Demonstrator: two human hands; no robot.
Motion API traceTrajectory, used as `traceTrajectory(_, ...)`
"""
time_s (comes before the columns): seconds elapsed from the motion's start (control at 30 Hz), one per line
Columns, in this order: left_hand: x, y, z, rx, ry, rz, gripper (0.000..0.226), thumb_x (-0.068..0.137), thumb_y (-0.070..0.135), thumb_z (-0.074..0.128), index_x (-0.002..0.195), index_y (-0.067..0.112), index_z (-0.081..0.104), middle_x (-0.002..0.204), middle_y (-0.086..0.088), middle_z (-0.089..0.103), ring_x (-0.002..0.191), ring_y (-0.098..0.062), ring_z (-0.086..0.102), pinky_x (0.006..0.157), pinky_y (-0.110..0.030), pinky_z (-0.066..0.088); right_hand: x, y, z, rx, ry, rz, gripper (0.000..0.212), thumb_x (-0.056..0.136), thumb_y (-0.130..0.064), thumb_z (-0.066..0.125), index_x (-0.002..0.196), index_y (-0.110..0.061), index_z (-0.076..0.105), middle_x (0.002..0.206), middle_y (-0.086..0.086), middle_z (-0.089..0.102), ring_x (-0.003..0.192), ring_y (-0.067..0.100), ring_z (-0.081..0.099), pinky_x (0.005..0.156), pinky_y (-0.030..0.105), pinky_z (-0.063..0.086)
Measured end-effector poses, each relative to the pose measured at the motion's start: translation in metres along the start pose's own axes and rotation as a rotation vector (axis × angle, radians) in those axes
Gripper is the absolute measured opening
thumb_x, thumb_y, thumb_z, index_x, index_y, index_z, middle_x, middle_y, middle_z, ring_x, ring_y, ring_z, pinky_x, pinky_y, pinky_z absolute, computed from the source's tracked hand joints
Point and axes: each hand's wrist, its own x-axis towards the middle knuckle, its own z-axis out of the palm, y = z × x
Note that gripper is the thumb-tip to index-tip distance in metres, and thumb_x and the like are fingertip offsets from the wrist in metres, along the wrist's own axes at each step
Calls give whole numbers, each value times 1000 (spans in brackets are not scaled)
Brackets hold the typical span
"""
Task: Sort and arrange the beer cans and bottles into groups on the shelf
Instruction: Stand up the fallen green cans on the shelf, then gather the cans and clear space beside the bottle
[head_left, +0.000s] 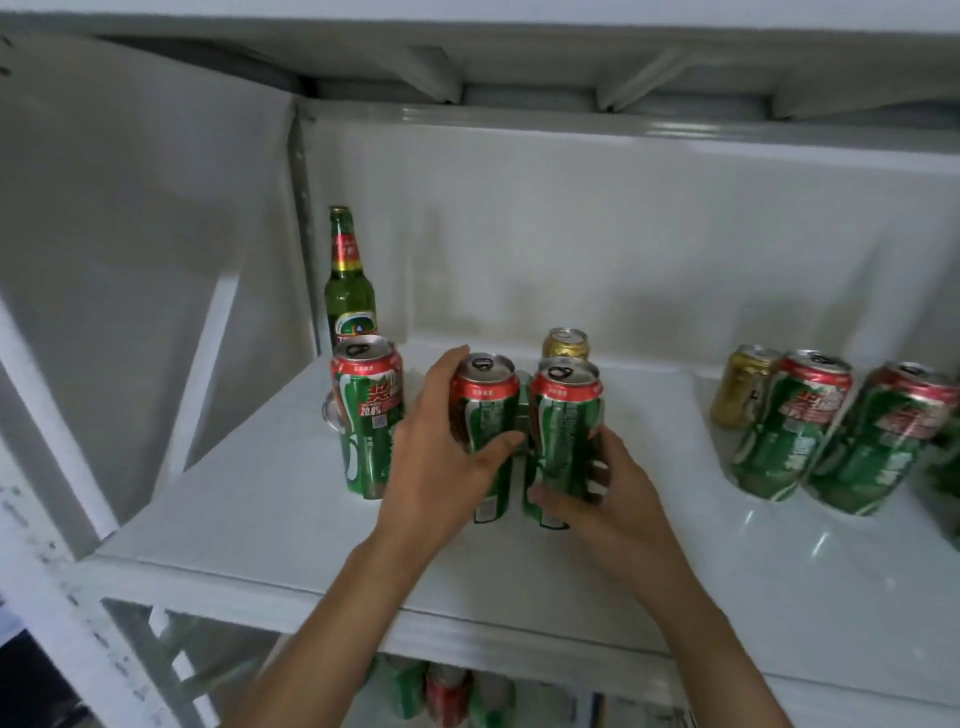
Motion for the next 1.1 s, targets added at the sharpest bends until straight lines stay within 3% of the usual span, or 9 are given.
traceTrajectory(0.07, 0, 4, -4, -27, -6, 14, 87, 75, 20, 92, 147, 32, 43, 113, 35, 54, 103, 25, 56, 83, 2, 45, 4, -6, -1, -52, 55, 5, 56, 76, -17, 89, 104, -50, 53, 93, -34, 63, 81, -32, 55, 67, -3, 45)
traceTrajectory(0.27, -24, 22, -55, 0, 148, 108, 83, 70, 34, 91, 140, 41, 47, 122, 27, 65, 108, -1, 69, 92, -23, 58, -8, -6, -23, -173, 128, 16, 58, 75, -24, 90, 119, -35, 54, 99, -27, 57, 85, -14, 53, 63, -1, 42)
traceTrajectory(0.33, -34, 25, -81, 6, 203, 101, 83, 67, 42, 89, 140, 44, 49, 123, 31, 64, 104, -1, 70, 88, -20, 58, -13, -2, -40, -203, 169, 25, 59, 74, -27, 91, 125, -27, 61, 109, -15, 66, 90, -1, 60, 71, 7, 43)
traceTrajectory(0.4, -40, 25, -103, 45, 243, 80, 86, 64, 43, 88, 141, 43, 49, 122, 31, 64, 103, 1, 69, 85, -17, 57, -17, 3, -59, -249, 217, 42, 65, 73, -29, 91, 131, -20, 63, 113, -6, 68, 97, 15, 64, 80, 27, 49)
traceTrajectory(0.5, -37, 10, -126, 111, 303, 46, 86, 67, 28, 92, 137, 51, 48, 120, 30, 61, 105, -4, 69, 91, -30, 57, -16, 10, -81, -322, 268, 71, 60, 74, -30, 90, 127, -17, 65, 105, -5, 64, 97, 24, 62, 85, 37, 49)
traceTrajectory(0.6, -30, -7, -136, 141, 326, -10, 85, 69, 26, 92, 132, 58, 44, 121, 18, 62, 107, -20, 70, 95, -46, 58, -14, 14, -93, -349, 312, 98, 54, 74, -27, 90, 120, -14, 67, 102, 0, 64, 95, 23, 59, 87, 41, 50)
traceTrajectory(0.7, -24, -25, -138, 169, 321, -57, 83, 71, 25, 92, 137, 49, 48, 126, 12, 60, 109, -26, 69, 96, -52, 59, -13, 22, -94, -357, 330, 111, 52, 74, -26, 91, 118, -13, 68, 110, 9, 71, 94, 23, 58, 87, 42, 50)
traceTrajectory(0.93, -19, -45, -135, 131, 302, -133, 86, 73, 21, 91, 144, 43, 47, 127, 10, 60, 113, -28, 67, 97, -52, 58, -11, 24, -92, -344, 322, 139, 60, 75, -29, 89, 128, -13, 66, 125, 14, 72, 94, 25, 61, 88, 41, 50)
traceTrajectory(1.1, -14, -46, -137, 111, 241, -167, 86, 77, 21, 87, 142, 52, 39, 139, 7, 57, 116, -24, 62, 97, -46, 55, -10, 23, -96, -366, 317, 170, 58, 76, -28, 89, 127, -13, 67, 121, 13, 73, 98, 27, 63, 91, 42, 51)
